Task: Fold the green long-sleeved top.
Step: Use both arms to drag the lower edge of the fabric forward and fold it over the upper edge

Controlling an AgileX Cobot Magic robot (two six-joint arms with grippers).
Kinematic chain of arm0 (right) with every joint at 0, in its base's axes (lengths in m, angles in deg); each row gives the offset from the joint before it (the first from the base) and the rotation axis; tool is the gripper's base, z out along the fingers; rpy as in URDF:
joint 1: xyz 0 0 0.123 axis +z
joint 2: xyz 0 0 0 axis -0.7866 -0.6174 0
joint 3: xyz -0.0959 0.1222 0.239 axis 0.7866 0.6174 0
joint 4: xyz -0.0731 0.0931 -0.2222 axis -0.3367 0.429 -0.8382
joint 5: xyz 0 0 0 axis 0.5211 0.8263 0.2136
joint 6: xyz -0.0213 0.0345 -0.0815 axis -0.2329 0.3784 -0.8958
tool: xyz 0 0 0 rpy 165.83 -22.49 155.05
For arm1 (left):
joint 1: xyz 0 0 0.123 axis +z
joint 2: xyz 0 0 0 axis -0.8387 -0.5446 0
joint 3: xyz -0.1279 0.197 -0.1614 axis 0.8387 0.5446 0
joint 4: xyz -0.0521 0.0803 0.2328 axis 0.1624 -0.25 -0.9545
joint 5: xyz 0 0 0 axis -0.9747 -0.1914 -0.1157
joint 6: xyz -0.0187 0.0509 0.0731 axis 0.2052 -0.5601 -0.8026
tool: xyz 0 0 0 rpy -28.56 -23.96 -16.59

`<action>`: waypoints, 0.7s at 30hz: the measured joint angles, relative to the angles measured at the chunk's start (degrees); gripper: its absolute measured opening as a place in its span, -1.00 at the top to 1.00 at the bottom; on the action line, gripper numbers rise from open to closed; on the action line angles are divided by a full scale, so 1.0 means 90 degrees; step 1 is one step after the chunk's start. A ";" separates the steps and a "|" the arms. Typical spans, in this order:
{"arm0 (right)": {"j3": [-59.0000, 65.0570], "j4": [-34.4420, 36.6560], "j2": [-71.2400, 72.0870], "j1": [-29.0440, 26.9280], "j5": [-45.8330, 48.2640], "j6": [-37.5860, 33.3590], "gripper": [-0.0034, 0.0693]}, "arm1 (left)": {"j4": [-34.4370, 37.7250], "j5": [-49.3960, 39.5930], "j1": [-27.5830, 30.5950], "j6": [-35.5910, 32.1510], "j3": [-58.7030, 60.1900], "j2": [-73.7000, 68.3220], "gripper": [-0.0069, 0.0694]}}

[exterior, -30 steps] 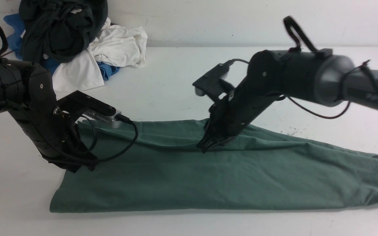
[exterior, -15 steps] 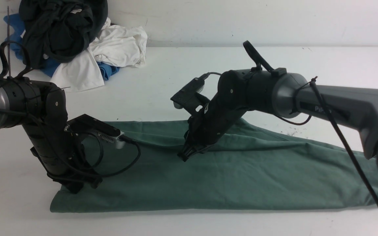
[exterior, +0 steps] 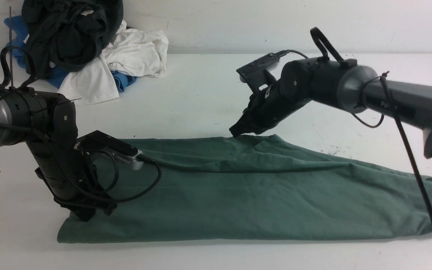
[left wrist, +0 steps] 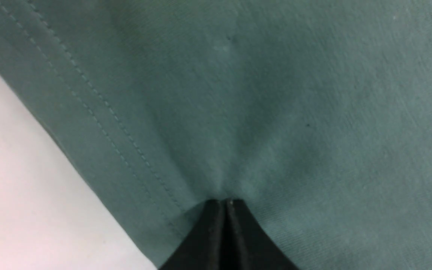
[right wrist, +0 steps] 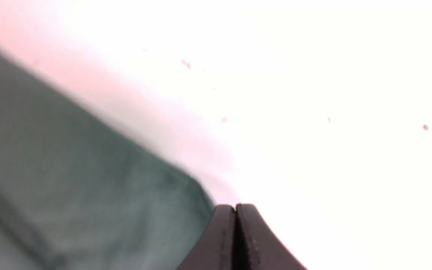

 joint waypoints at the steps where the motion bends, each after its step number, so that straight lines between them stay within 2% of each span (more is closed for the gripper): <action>1: -0.0088 0.0000 0.0047 0.0022 0.0258 -0.0176 0.92 | 0.0000 0.0000 0.0000 0.0000 0.0000 0.0000 0.84; 5: -0.0201 0.0300 0.0499 0.0247 0.1252 -0.0858 0.92 | 0.0000 0.0000 0.0000 0.0000 -0.0006 -0.0002 0.84; 7: 0.0020 0.0796 0.0745 0.0379 0.1553 -0.1225 0.92 | 0.0000 0.0000 0.0000 0.0000 -0.0006 -0.0007 0.84; 11: 0.0674 0.1031 0.0779 0.0596 0.1573 -0.1663 0.92 | 0.0000 0.0006 0.0000 0.0000 -0.0006 -0.0007 0.84; 16: 0.1320 0.0703 0.0595 0.0736 0.1046 -0.1690 0.92 | 0.0000 0.0006 0.0000 0.0000 -0.0006 -0.0007 0.84; 21: 0.1363 -0.0116 0.0550 0.0693 0.0284 -0.1066 0.92 | 0.0000 0.0006 0.0000 0.0000 -0.0006 -0.0007 0.84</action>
